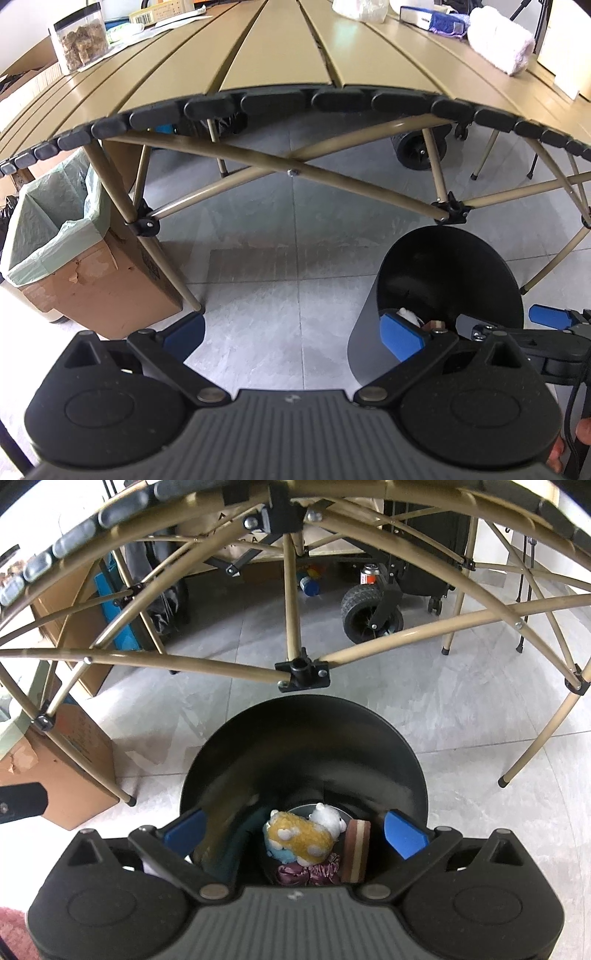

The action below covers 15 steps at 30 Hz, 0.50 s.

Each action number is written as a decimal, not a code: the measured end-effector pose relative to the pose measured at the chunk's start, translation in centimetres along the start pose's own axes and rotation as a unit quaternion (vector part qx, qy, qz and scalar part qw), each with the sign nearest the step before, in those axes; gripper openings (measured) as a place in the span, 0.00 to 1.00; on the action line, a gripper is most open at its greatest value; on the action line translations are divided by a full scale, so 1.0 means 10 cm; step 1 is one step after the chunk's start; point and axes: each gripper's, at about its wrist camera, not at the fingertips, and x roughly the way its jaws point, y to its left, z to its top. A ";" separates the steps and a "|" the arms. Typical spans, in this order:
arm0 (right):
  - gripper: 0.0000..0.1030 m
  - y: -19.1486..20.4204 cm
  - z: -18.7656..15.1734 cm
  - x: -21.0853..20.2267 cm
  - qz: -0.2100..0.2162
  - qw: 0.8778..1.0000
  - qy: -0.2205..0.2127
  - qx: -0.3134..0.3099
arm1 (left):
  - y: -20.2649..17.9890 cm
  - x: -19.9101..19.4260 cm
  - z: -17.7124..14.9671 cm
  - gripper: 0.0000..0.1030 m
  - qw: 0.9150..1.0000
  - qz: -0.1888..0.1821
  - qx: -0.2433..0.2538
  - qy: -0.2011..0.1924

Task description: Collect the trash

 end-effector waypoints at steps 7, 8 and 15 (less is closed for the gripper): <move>1.00 -0.13 0.01 -0.26 0.003 1.000 -0.025 0.016 | -0.05 -0.15 0.02 1.00 1.000 0.011 -0.007 -0.028; 1.00 -0.15 0.02 -0.30 0.004 0.999 -0.030 0.018 | -0.07 -0.18 0.01 1.00 0.999 0.009 -0.005 -0.033; 1.00 -0.26 0.08 -0.72 0.020 0.997 -0.072 0.034 | -0.19 -0.54 0.05 1.00 0.997 -0.017 -0.001 -0.079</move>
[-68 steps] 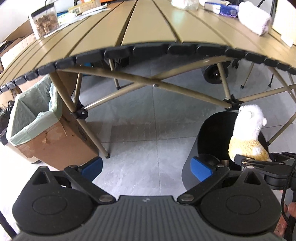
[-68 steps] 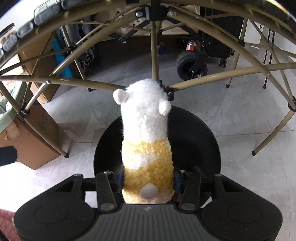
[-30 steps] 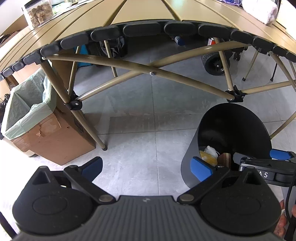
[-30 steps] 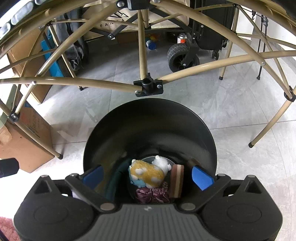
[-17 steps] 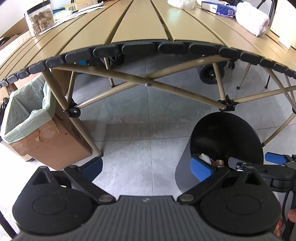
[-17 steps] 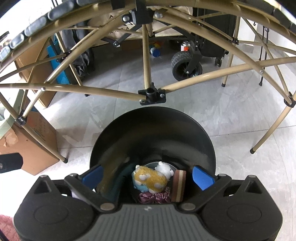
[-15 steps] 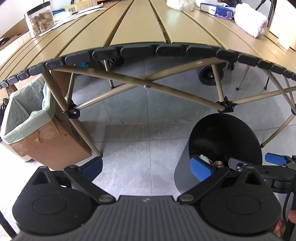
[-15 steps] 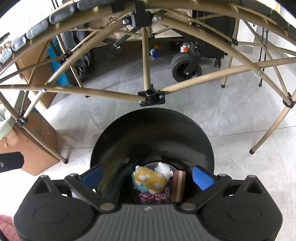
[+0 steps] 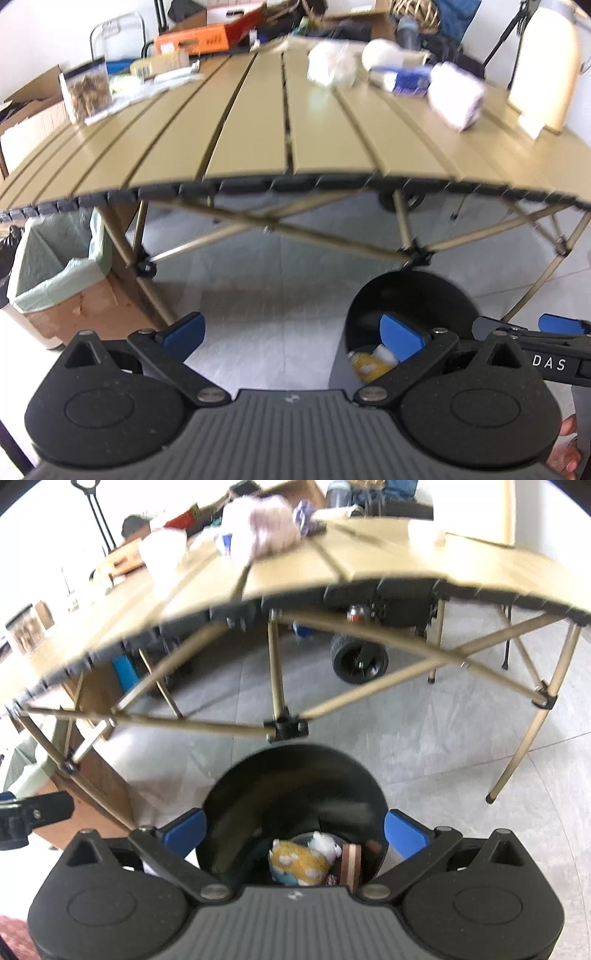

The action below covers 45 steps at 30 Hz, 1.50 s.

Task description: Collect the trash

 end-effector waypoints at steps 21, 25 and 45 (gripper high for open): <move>1.00 -0.72 0.79 -1.01 0.012 0.979 -0.195 0.056 | -0.67 -0.57 0.72 1.00 0.990 -0.056 0.016 -0.128; 1.00 -0.83 0.98 -1.00 0.009 0.973 -0.222 0.069 | -0.85 -0.50 0.91 1.00 0.988 -0.067 0.017 -0.139; 1.00 -1.39 1.81 -0.45 -0.055 0.956 -0.274 0.089 | -1.57 0.55 1.65 1.00 0.989 -0.045 -0.001 -0.141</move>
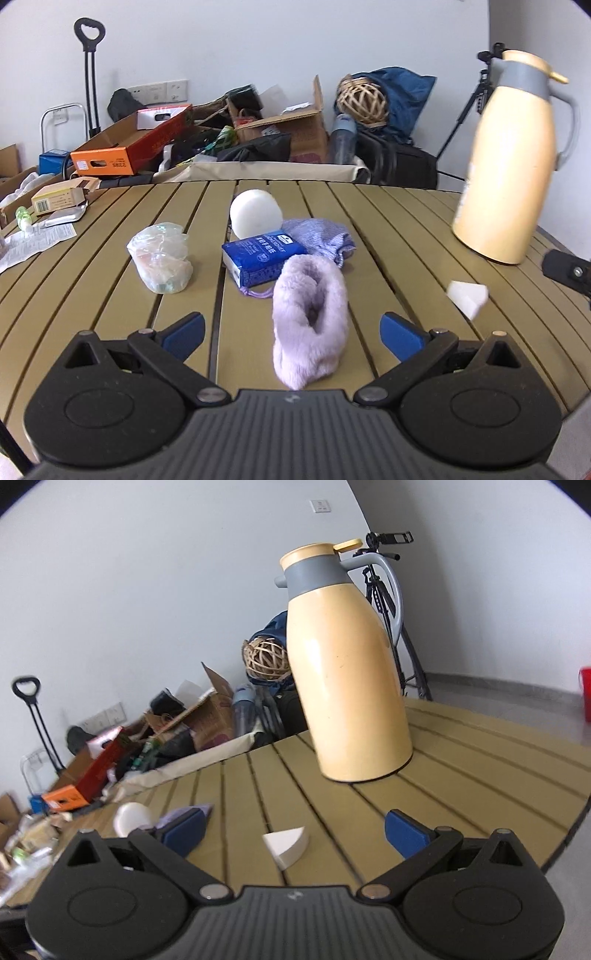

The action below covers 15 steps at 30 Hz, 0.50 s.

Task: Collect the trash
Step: 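Grasp the lavender fuzzy slipper with the left gripper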

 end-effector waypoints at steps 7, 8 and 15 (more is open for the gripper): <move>1.00 -0.05 -0.02 0.23 0.002 1.000 0.006 0.004 | -0.08 0.28 -0.02 0.59 1.000 -0.010 0.004 0.022; 1.00 -0.05 -0.02 0.25 0.000 1.000 0.006 0.003 | -0.08 0.31 -0.02 0.51 1.000 -0.016 0.003 0.026; 1.00 -0.03 -0.03 0.39 -0.009 1.000 0.003 0.002 | -0.06 0.27 -0.02 0.26 1.000 -0.021 0.002 0.012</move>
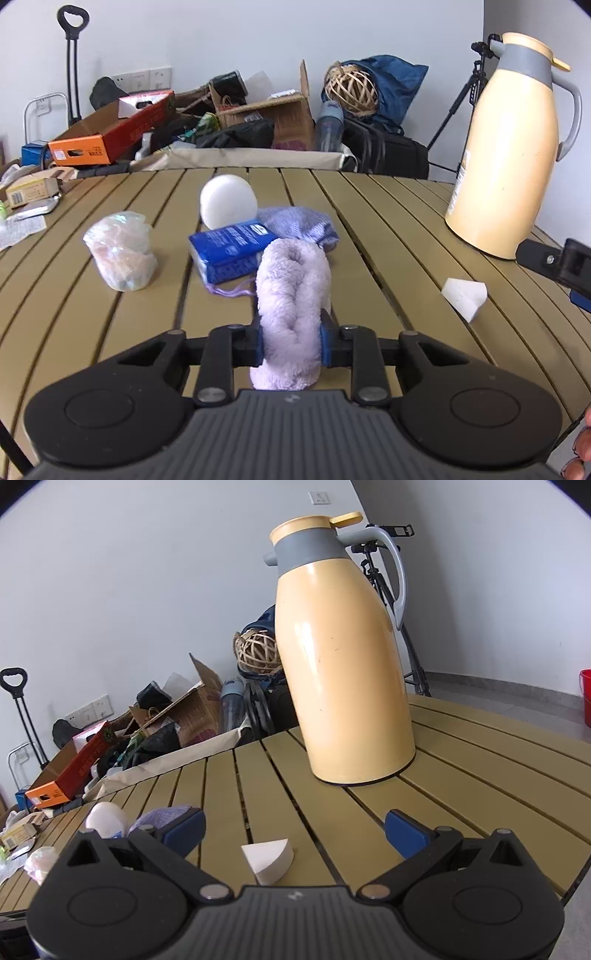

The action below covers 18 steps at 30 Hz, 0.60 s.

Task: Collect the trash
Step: 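Grasp the lavender fuzzy slipper with the left gripper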

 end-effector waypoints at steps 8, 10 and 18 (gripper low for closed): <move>1.00 0.13 -0.02 0.21 0.012 0.999 0.028 -0.012 | 0.34 -0.21 0.14 0.26 0.999 0.017 -0.021 -0.017; 1.00 0.21 -0.04 0.30 0.001 0.999 0.046 -0.029 | 0.44 -0.26 0.17 0.26 0.999 0.024 -0.024 -0.023; 0.93 0.40 -0.12 0.49 -0.018 0.994 0.078 -0.080 | 0.65 -0.35 0.19 0.26 0.999 0.037 -0.028 -0.022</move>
